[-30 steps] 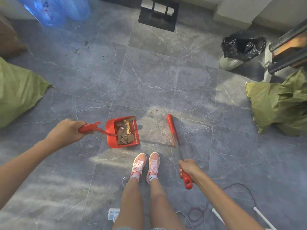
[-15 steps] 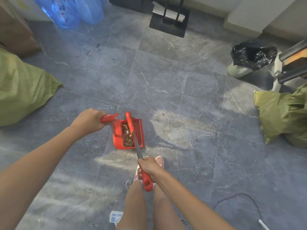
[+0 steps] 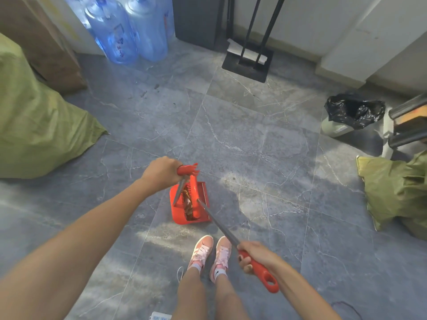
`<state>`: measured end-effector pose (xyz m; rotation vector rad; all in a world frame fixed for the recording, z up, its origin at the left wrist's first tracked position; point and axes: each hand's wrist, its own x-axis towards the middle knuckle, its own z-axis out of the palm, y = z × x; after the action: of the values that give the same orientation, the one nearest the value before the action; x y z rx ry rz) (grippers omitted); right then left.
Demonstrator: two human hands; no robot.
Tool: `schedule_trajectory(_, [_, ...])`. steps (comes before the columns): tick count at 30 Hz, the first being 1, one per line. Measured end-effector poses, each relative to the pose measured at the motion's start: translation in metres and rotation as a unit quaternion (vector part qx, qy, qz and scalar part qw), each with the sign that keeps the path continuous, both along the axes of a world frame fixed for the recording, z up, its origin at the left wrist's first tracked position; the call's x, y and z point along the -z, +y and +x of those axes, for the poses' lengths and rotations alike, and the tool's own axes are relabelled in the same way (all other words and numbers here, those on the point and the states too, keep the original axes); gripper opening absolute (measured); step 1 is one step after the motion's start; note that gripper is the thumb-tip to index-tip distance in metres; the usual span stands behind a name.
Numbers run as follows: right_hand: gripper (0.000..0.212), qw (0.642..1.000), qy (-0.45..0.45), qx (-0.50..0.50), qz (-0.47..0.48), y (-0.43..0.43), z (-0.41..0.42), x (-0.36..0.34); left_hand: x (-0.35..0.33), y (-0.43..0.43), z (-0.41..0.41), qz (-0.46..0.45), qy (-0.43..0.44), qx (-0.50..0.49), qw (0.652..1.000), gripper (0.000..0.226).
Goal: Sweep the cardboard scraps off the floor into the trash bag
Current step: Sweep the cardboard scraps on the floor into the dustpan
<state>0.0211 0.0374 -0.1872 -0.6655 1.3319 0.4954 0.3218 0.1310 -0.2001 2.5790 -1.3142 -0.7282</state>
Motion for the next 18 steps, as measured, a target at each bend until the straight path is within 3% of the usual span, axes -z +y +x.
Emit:
schedule_trajectory(5, [0.021,0.999,-0.014,-0.027,-0.024,-0.024,-0.024,-0.042,-0.031,-0.010,0.007,-0.052,-0.016,-0.039,0.998,0.040])
schedule_trajectory(18, [0.017,0.982,-0.050,0.082,-0.160,-0.139,-0.087,-0.181,-0.154,-0.087,-0.001,-0.222,-0.042,-0.055,0.973,0.028])
